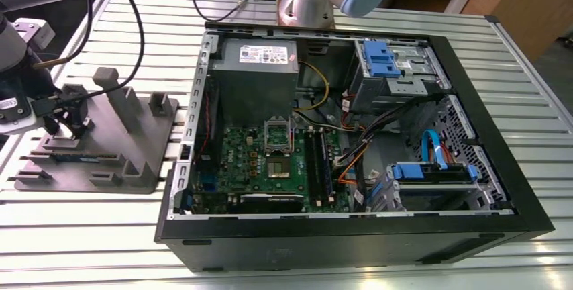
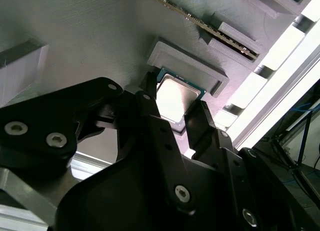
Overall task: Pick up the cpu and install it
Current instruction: 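Pick up the cpu and move it towards the insertion slot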
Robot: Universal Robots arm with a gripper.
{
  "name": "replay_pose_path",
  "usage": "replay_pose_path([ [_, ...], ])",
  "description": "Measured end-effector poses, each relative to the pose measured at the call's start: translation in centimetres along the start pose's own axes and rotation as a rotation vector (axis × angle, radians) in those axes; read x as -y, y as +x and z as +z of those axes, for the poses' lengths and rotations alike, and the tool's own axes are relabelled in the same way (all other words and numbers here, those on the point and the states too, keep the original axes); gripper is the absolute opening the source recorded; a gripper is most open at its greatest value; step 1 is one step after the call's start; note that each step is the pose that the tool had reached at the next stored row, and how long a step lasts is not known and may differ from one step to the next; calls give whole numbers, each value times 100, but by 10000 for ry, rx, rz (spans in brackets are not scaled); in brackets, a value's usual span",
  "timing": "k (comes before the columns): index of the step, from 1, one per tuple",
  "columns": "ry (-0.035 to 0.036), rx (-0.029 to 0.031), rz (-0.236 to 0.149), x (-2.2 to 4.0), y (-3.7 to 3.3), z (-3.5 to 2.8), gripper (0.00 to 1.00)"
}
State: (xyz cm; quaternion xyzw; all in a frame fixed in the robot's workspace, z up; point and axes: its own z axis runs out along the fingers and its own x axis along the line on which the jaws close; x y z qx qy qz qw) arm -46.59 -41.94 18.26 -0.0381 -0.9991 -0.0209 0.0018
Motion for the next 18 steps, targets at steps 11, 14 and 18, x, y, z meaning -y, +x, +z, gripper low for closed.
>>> replay_pose_path([
  [11, 1, -1, 1, -2, 0, -46, 47],
  [14, -1, 1, 0, -4, 0, -87, 47],
  [18, -1, 1, 0, -4, 0, -91, 47],
])
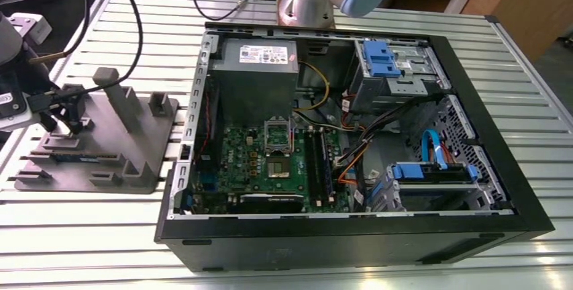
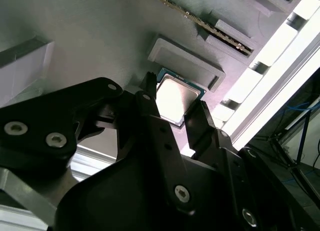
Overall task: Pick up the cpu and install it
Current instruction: 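Pick up the cpu and move it towards the insertion slot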
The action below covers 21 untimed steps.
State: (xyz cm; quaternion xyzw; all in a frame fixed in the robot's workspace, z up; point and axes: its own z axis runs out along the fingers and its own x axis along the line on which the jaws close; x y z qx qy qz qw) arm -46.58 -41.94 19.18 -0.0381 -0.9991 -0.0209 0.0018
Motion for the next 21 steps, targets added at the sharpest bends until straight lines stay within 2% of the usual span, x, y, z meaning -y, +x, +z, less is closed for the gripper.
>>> replay_pose_path([
  [12, 5, -7, 0, 0, 1, -21, 47],
  [16, 1, -2, 0, -4, 0, -89, 47],
  [21, 1, -2, 0, -10, -1, -225, 47],
])
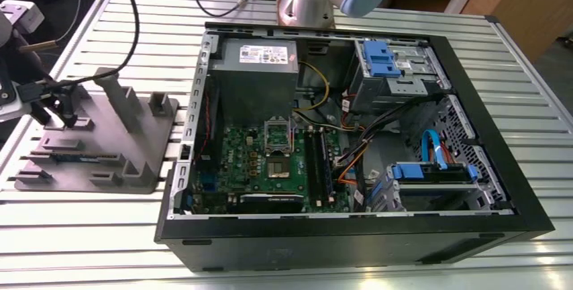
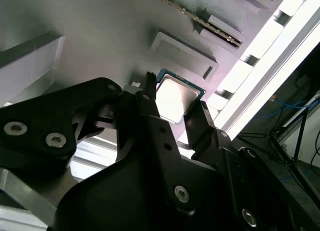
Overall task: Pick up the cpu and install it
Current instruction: 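Pick up the cpu and move it towards the insertion slot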
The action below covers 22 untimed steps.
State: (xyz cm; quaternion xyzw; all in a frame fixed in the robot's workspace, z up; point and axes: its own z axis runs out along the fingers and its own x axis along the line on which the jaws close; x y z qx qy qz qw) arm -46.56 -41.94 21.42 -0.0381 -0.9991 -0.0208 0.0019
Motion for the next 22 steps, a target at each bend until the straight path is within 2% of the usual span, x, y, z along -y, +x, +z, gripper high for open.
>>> replay_pose_path([
  [10, 0, 0, -1, -9, -2, -205, 47],
  [22, -1, -6, -1, -10, -2, -231, 47],
])
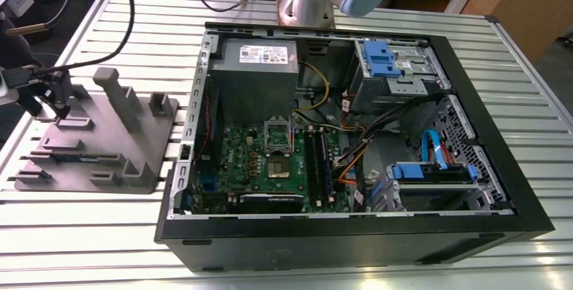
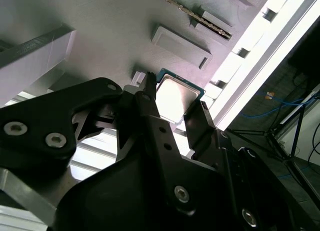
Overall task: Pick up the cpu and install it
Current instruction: 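Pick up the cpu and move it towards the insertion slot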
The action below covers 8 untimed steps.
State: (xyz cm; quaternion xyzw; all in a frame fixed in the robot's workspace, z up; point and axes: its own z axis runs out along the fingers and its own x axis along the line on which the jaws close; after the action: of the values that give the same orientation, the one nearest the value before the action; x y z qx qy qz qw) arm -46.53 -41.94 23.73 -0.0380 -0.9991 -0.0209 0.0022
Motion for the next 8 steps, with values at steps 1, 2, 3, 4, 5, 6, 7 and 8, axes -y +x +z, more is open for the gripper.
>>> replay_pose_path([
  [1, 0, 0, 0, 0, 0, -2, 47],
  [2, 1, -1, 0, 0, 0, -4, 47],
  [3, 1, 0, 0, 0, 0, -5, 47],
  [4, 0, 0, 0, 0, 0, -7, 47],
  [5, 0, 0, 0, 0, 0, -8, 47],
  [6, 0, 1, 1, 0, 0, -8, 47],
  [7, 0, 1, 0, 0, 0, -8, 47],
  [8, 0, 1, 0, 0, 0, -8, 47],
])
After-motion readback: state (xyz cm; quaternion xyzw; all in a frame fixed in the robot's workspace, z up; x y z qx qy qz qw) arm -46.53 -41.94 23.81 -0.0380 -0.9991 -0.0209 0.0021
